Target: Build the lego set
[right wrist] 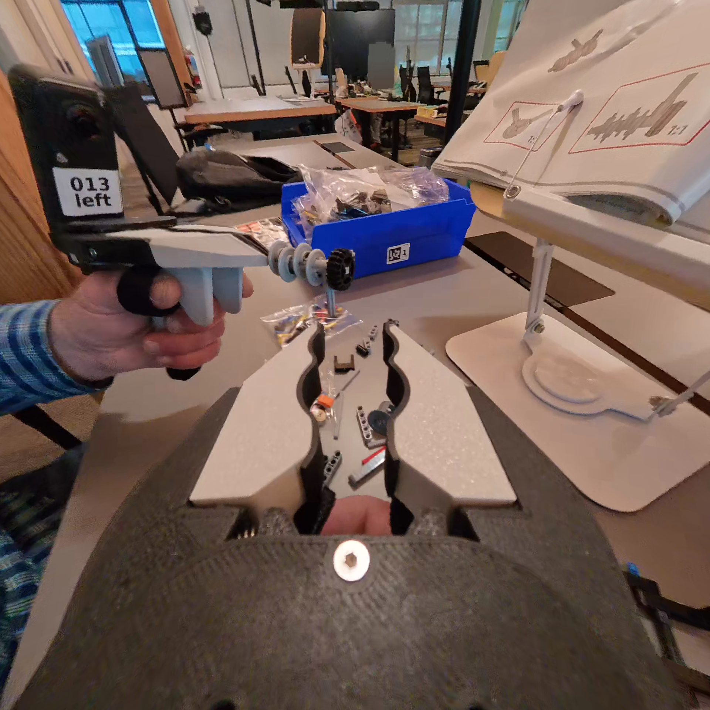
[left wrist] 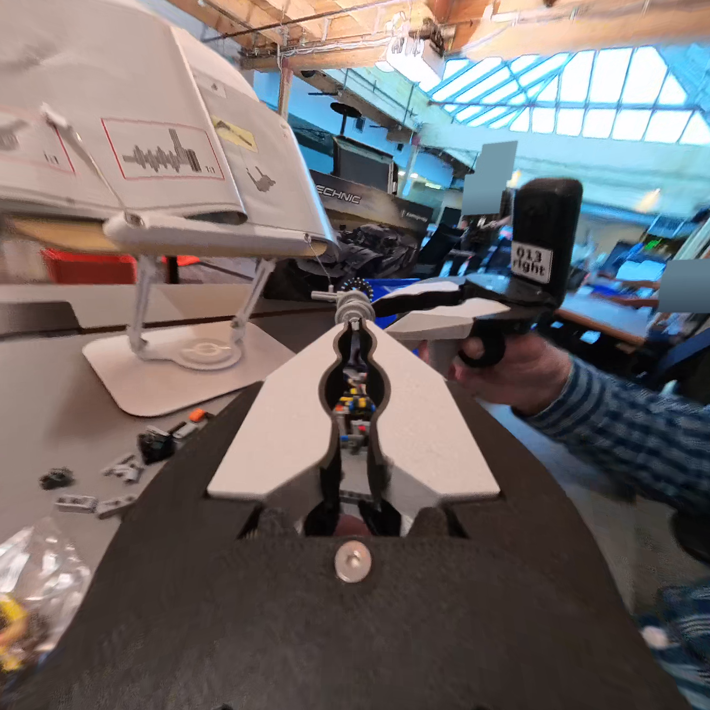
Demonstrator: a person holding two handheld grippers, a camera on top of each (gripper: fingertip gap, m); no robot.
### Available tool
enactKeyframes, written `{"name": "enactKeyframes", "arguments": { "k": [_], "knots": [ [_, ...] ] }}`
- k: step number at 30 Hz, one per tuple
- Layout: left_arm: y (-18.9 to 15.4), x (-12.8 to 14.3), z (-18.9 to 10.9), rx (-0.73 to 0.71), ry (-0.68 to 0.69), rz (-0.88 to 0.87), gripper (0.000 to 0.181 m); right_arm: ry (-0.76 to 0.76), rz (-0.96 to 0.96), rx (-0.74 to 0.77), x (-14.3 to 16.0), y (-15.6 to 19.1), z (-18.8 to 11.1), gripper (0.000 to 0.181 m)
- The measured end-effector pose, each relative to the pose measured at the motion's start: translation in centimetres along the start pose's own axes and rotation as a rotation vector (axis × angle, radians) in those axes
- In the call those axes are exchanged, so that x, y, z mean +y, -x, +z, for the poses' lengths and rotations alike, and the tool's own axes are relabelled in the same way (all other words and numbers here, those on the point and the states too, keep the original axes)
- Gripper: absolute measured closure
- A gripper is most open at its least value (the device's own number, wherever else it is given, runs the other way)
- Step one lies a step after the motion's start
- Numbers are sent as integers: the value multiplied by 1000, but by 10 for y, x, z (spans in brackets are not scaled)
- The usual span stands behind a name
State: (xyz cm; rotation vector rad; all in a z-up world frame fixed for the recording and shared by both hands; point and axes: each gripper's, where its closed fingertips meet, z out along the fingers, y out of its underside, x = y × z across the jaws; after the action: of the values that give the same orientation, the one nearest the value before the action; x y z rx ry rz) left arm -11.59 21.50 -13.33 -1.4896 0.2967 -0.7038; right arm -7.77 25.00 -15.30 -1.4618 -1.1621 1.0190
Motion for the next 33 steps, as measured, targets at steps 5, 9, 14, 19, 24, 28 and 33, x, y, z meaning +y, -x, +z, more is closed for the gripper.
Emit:
{"name": "enactKeyframes", "arguments": {
  "k": [5, 9, 14, 19, 24, 28, 33],
  "knots": [
    [-4, -9, 1, -58, 64, 379, 181, -41, 102, -81, -13, -1, 2, 149],
    [-7, -15, 1, -128, 92, 705, 180, -73, 134, -120, -25, 1, 1, 148],
    [-17, -15, 3, -177, 133, 1022, 180, -99, 68, -90, -32, 5, 4, 146],
    [-23, -12, 6, -206, 159, 1191, 181, -109, -1, -75, -35, 11, 6, 153],
    [-27, -12, 5, -215, 150, 1265, 181, -118, -62, -95, -35, 17, 4, 163],
    [-27, -16, 4, -227, 134, 1264, 181, -116, -65, -116, -34, 18, 0, 157],
    [-28, -12, 5, -206, 144, 1244, 180, -90, -68, -182, -28, 29, 1, 136]
  ]
}}
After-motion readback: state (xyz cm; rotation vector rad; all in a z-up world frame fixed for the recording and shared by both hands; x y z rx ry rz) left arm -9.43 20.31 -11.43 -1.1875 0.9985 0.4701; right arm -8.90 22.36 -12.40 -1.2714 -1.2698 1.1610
